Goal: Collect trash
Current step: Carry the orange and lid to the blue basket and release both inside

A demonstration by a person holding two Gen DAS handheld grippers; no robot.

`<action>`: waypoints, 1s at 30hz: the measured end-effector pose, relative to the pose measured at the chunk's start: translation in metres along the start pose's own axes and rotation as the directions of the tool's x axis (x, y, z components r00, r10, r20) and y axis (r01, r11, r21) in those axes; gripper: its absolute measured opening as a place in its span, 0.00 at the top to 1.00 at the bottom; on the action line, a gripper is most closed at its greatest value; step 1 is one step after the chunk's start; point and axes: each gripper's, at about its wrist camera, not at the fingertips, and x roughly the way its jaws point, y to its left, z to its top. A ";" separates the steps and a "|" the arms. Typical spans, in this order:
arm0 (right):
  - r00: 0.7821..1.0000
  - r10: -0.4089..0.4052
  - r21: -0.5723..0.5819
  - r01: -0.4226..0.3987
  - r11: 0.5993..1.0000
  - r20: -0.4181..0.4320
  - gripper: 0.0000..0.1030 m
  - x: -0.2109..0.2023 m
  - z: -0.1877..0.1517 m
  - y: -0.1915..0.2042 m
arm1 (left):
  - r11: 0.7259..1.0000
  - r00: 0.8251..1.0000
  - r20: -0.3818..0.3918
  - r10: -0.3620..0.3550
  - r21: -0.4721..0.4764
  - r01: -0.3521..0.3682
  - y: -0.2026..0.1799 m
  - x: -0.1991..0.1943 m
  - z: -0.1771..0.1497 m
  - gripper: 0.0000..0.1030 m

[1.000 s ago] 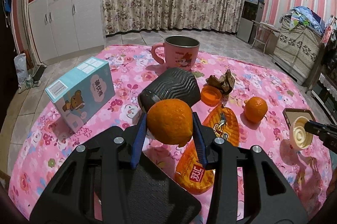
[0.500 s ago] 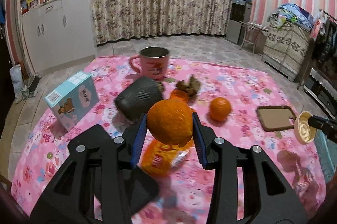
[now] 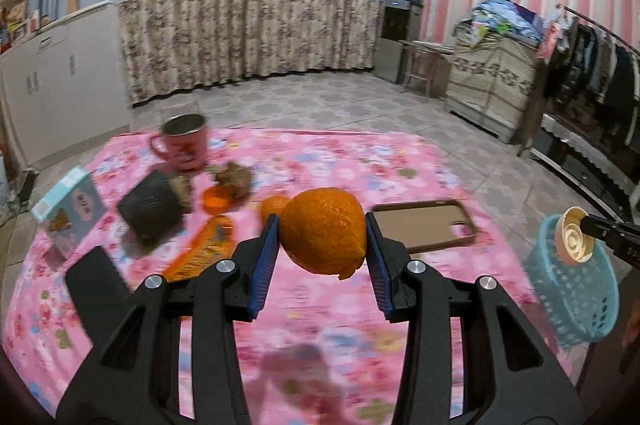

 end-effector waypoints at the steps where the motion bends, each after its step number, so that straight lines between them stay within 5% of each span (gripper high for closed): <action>1: 1.000 -0.015 0.010 0.015 1.000 0.003 0.92 -0.004 -0.002 -0.011 | 1.000 1.000 -0.001 -0.015 0.005 0.015 -0.008 0.000 0.000 0.61; 15: 0.982 -0.190 0.118 0.190 0.975 -0.011 0.92 -0.042 -0.043 -0.114 | 0.956 0.968 -0.081 -0.237 0.156 0.247 -0.154 0.021 -0.022 0.61; 30: 0.980 -0.196 0.187 0.199 0.962 -0.032 0.92 -0.031 -0.064 -0.146 | 0.873 0.905 -0.169 -0.390 0.245 0.422 -0.258 0.040 -0.044 0.55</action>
